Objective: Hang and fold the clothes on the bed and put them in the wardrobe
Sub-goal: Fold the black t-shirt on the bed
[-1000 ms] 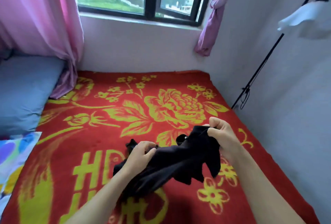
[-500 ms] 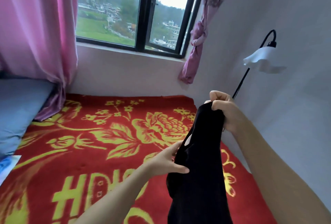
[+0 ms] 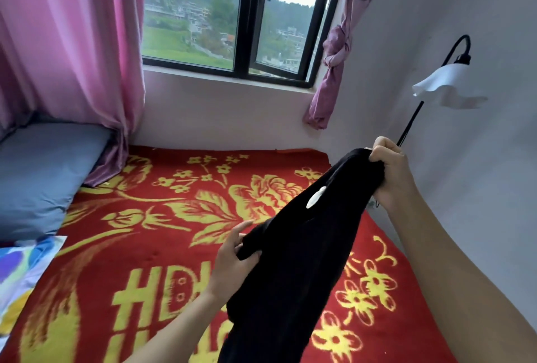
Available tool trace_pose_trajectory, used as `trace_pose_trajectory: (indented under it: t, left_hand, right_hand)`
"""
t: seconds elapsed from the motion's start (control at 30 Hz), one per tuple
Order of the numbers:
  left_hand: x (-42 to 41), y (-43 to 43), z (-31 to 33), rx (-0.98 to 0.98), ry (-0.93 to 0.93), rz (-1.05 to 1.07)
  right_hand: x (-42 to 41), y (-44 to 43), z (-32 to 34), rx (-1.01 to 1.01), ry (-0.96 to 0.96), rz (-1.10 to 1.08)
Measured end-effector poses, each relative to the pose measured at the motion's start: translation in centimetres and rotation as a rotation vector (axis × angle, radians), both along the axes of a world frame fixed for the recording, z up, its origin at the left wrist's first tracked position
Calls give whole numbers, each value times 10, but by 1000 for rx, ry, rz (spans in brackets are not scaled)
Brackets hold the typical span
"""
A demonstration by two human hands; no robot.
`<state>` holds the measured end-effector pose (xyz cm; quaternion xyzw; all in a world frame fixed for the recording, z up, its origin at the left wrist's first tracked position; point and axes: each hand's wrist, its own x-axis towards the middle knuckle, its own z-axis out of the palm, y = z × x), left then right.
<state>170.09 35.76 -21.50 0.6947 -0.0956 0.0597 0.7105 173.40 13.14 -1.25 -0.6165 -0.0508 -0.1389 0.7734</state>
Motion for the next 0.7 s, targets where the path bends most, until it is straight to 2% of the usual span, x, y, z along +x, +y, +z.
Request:
trace_pose_trajectory:
  t: [0.1,0.2,0.3,0.4,0.57,0.63,0.7]
  left_hand:
    - [-5,17,12,-6,-92,268]
    - [-9,46,35,79,-240,379]
    - [-15,75,59,253,-424,448]
    - [-18,103,72,340,-317,408]
    - [-26,145,74,549,-63,150]
    - [-31,154,66,557,-56,148]
    - [-38,159,52,466,-2,178]
  right_hand:
    - [2,-3,-6,66,3,-36]
    - [4,-7,-15,35,20,-93]
    - [8,-7,-30,-94,20,-118]
    - [13,0,-48,-230,-31,-83]
    - [15,12,-80,-432,15,-9]
    - [13,17,-96,-484,82,59]
    - [10,21,-114,-515,178,148]
